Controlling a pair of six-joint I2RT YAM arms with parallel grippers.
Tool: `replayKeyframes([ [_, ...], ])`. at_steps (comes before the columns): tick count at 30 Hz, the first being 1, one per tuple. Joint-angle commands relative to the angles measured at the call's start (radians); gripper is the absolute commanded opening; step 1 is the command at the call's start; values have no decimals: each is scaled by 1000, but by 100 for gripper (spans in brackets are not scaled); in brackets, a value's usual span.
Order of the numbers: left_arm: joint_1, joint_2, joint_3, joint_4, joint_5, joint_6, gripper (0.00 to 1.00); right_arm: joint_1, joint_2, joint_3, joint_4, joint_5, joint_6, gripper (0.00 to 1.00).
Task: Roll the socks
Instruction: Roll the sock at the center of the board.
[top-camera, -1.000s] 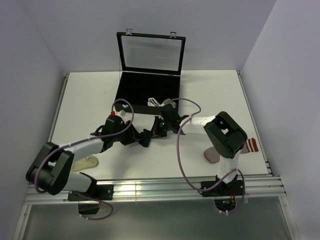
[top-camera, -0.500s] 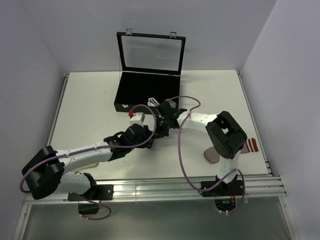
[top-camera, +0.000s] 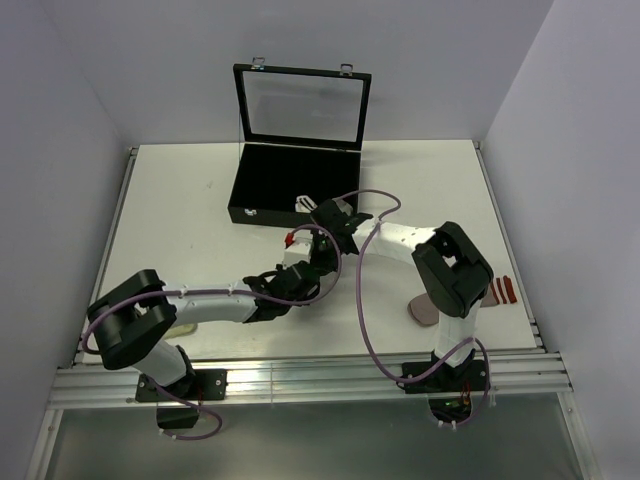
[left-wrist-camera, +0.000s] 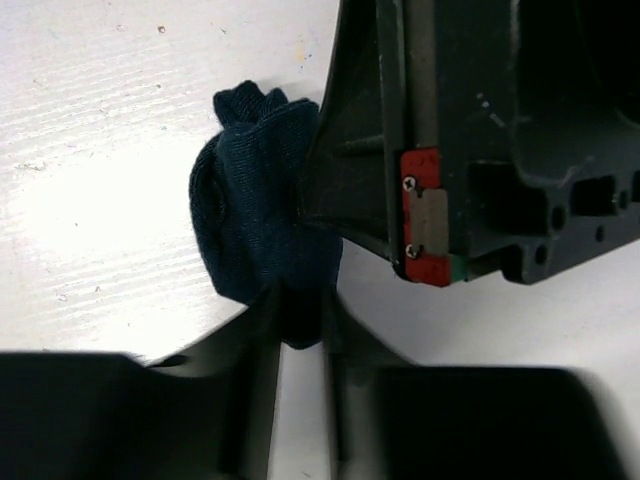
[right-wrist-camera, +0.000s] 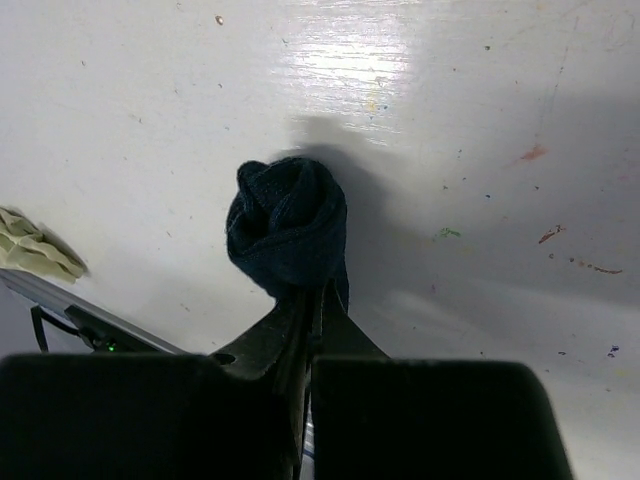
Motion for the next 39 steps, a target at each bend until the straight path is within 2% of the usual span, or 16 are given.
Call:
replayKeyframes([
  [1, -10, 22, 33, 3, -38, 6, 17, 13, 18, 37, -23, 15, -7, 0],
  [4, -8, 22, 15, 4, -35, -14, 2, 14, 4, 14, 12, -4, -2, 4],
  [5, -7, 19, 7, 6, -27, -21, 1, 14, -2, -7, 49, -21, -1, 6],
  [6, 3, 14, 0, 9, -20, -29, 1, 13, -14, -26, 77, -31, 7, 10],
  [7, 10, -1, -23, 22, 9, -44, 1, 13, -39, -44, 109, -41, 15, 19],
  [9, 45, -29, -54, 41, 52, -60, 1, 7, -67, -107, 210, -76, 32, 26],
  [10, 62, -58, -88, 82, 113, -75, 1, 1, -93, -139, 242, -85, 38, 33],
  [13, 150, -121, -166, 147, 238, -113, 1, -7, -146, -181, 347, -93, 45, 43],
  [16, 239, -170, -243, 229, 393, -165, 1, -13, -189, -243, 443, -90, 53, 49],
  [17, 260, -178, -257, 260, 455, -181, 1, -15, -192, -251, 485, -91, 58, 50],
  [24, 381, -204, -353, 364, 635, -265, 1, -13, -153, -273, 602, -148, 67, 52],
  [30, 457, -185, -387, 409, 704, -293, 1, -3, -93, -244, 619, -142, 33, 55],
  [39, 486, -118, -375, 417, 760, -285, 3, 5, -7, -242, 646, -146, -8, 55],
])
